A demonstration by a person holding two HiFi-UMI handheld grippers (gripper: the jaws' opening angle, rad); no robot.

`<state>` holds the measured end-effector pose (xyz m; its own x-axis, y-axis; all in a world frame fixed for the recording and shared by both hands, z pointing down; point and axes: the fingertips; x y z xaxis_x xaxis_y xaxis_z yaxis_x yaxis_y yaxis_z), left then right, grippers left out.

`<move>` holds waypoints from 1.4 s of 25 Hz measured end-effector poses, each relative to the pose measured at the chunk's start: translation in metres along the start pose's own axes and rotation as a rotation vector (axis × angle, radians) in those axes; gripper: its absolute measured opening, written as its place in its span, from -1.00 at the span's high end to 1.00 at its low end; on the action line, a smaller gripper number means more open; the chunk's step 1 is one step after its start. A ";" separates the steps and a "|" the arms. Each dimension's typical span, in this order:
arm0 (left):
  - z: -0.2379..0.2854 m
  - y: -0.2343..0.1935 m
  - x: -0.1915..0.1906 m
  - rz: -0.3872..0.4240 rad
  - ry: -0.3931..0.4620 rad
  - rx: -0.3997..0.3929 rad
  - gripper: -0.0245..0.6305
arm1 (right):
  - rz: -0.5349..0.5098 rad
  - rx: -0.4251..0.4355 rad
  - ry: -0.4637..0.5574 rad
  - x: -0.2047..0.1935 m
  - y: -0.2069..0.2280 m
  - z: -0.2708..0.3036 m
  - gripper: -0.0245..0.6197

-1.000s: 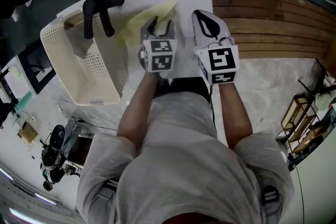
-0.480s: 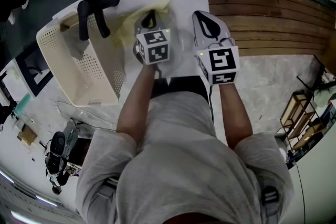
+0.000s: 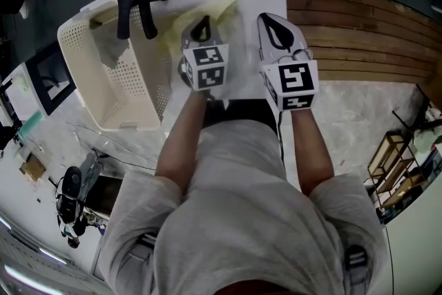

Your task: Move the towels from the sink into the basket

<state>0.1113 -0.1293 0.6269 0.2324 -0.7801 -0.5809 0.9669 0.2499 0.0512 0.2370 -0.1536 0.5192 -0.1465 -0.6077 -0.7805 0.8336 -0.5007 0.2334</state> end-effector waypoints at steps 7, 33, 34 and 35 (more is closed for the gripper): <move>-0.015 0.000 0.016 0.032 0.043 -0.021 0.87 | 0.001 0.004 0.003 0.001 -0.006 0.000 0.90; -0.083 -0.037 -0.006 -0.115 0.103 0.004 0.87 | -0.946 0.017 -0.278 -0.063 -0.075 0.116 0.03; -0.084 -0.037 -0.008 -0.118 0.103 0.003 0.86 | -0.979 -0.014 -0.270 -0.061 -0.071 0.117 0.16; -0.085 -0.037 -0.009 -0.121 0.103 0.003 0.87 | -1.005 -0.050 -0.256 -0.057 -0.068 0.116 0.28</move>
<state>0.0643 -0.0825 0.5609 0.1019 -0.7414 -0.6633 0.9875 0.1557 -0.0223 0.1263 -0.1566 0.6151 -0.8901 -0.0400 -0.4541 0.2850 -0.8263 -0.4859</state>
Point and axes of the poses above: the fingertips, and each gripper's own axes: z forward along the fingers, y to its right, x out of its top, and after that the axes turned 2 degrees about z, right-handed
